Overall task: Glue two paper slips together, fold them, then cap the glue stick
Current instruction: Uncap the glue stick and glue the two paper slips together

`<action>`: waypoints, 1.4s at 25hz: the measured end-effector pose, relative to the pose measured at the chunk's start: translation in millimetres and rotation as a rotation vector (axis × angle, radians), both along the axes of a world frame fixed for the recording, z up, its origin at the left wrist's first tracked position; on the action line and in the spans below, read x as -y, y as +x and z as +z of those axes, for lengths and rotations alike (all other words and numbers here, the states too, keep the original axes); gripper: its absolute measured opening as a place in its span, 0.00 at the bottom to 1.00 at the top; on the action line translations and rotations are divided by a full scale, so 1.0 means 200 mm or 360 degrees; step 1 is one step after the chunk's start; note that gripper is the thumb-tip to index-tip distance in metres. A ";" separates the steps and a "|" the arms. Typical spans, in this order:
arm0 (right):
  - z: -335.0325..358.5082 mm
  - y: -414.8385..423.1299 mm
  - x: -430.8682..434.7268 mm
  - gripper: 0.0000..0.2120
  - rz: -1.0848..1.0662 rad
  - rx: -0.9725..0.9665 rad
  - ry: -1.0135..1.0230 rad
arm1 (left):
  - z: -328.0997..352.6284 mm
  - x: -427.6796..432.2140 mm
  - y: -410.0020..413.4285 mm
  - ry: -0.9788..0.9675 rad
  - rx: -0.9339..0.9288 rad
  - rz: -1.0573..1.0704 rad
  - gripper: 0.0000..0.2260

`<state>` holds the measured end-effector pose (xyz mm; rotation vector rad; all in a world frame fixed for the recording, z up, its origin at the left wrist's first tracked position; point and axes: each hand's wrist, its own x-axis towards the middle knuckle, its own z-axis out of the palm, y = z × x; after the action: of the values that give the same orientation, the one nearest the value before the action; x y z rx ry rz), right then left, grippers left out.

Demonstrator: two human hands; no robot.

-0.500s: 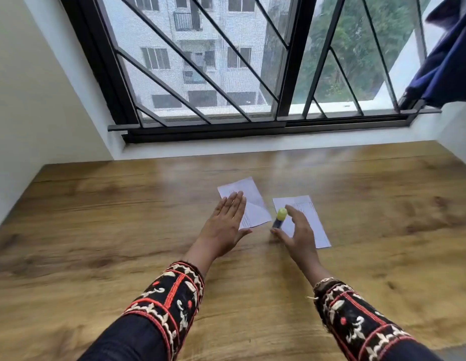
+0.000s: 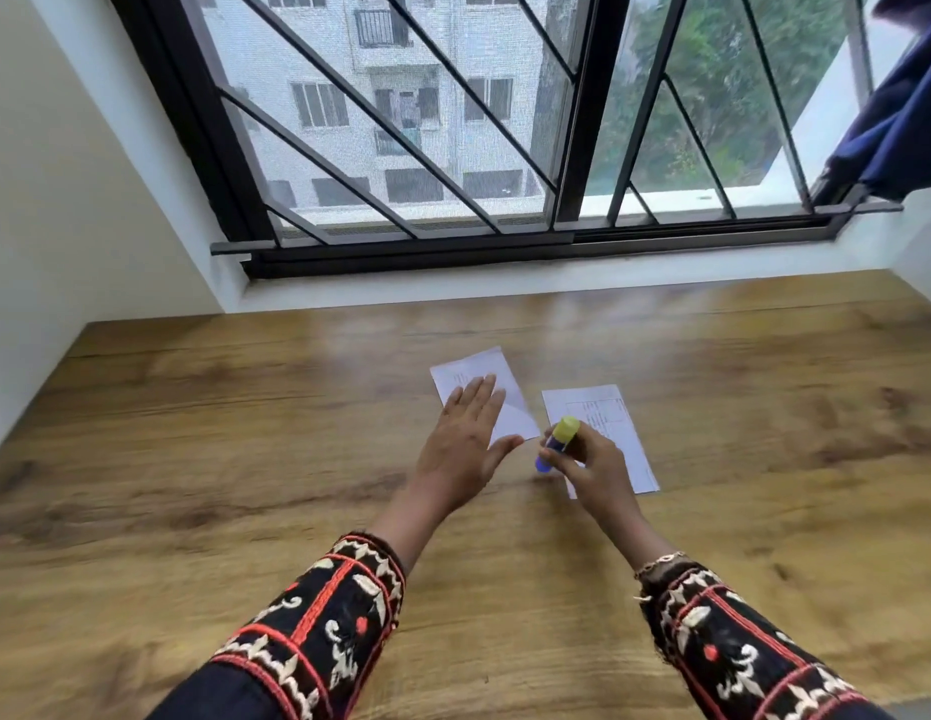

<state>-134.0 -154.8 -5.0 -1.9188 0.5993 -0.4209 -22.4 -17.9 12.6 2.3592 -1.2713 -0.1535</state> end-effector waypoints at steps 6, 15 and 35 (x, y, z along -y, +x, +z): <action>0.11 -0.10 -0.03 0.05 0.0127 0.0091 0.0134 | 0.15 0.03 -0.19 -0.0521 -0.0971 0.0123 0.24; 0.25 -0.13 0.00 0.09 0.0272 0.0048 0.0135 | 0.13 0.04 -0.31 -0.0728 -0.0982 0.0159 0.16; 0.53 -0.14 0.05 0.07 0.0771 -0.0484 -0.0816 | 0.13 0.01 -0.35 -0.0563 -0.0648 0.0336 0.08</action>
<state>-162.8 -164.7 100.4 -2.5567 0.2018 0.0427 -92.3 -20.1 38.4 2.0083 -0.7789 -0.2979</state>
